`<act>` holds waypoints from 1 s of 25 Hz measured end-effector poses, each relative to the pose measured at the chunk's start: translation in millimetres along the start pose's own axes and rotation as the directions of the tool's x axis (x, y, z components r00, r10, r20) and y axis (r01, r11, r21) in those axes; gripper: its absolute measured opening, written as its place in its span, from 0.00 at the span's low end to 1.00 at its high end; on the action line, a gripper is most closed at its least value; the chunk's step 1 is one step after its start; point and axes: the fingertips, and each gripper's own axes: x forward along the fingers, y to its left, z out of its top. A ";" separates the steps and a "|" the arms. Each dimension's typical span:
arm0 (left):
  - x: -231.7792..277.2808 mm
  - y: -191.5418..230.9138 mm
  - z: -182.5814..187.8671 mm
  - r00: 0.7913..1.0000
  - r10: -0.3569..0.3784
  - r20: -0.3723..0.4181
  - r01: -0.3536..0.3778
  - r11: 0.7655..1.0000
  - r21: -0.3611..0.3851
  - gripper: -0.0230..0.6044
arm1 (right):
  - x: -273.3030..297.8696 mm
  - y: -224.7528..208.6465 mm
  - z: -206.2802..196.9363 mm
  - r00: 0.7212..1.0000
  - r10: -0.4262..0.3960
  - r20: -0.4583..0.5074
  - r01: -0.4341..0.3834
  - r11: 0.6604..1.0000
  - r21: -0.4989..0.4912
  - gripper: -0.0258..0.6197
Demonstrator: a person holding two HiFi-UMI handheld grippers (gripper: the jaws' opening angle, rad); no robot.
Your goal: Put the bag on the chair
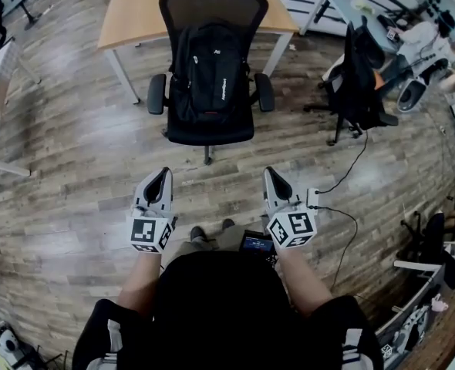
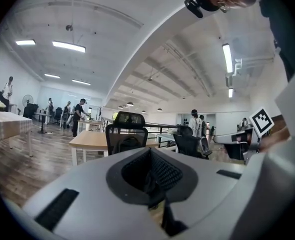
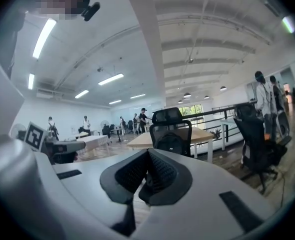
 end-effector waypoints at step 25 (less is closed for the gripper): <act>-18.7 -86.9 18.3 1.000 -0.001 0.018 -0.001 0.994 0.105 0.04 | -54.9 -39.8 -11.0 0.996 0.090 0.025 -0.091 0.995 0.050 0.06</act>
